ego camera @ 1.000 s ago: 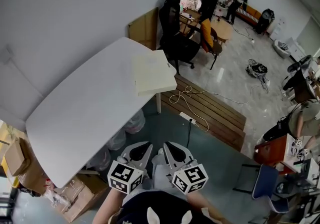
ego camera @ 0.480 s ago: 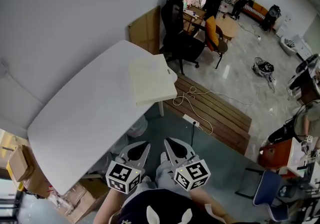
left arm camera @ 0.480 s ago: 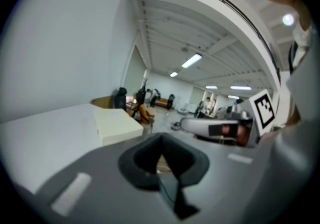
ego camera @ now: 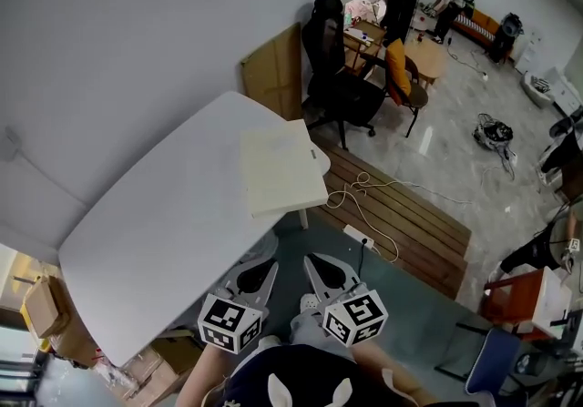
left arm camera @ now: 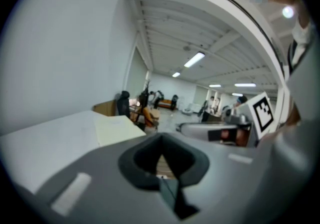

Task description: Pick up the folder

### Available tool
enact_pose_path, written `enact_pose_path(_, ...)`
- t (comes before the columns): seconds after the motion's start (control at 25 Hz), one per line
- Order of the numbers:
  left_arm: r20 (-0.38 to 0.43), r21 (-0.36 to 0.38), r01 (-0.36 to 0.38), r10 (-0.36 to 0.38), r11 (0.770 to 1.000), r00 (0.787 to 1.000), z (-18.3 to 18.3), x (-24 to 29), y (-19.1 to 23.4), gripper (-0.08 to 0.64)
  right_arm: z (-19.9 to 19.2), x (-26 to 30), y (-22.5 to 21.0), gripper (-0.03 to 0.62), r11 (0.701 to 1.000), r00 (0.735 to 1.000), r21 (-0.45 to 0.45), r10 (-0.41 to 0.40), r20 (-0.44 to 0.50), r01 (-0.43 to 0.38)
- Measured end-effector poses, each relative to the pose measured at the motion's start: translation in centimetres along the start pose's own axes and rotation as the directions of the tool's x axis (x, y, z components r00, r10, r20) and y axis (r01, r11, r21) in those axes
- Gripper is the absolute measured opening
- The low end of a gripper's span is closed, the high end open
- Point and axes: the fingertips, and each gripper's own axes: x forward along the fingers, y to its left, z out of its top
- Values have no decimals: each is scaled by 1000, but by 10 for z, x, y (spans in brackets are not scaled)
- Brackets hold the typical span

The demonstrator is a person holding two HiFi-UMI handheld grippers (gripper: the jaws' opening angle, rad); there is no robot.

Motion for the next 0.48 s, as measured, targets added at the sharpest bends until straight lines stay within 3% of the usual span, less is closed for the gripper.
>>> enact_pose_path(0.48, -9, -15, -98, 97, 995, 995, 10, 21, 19, 3, 9, 35, -19, 9, 995, 995, 6, 96, -26, -96)
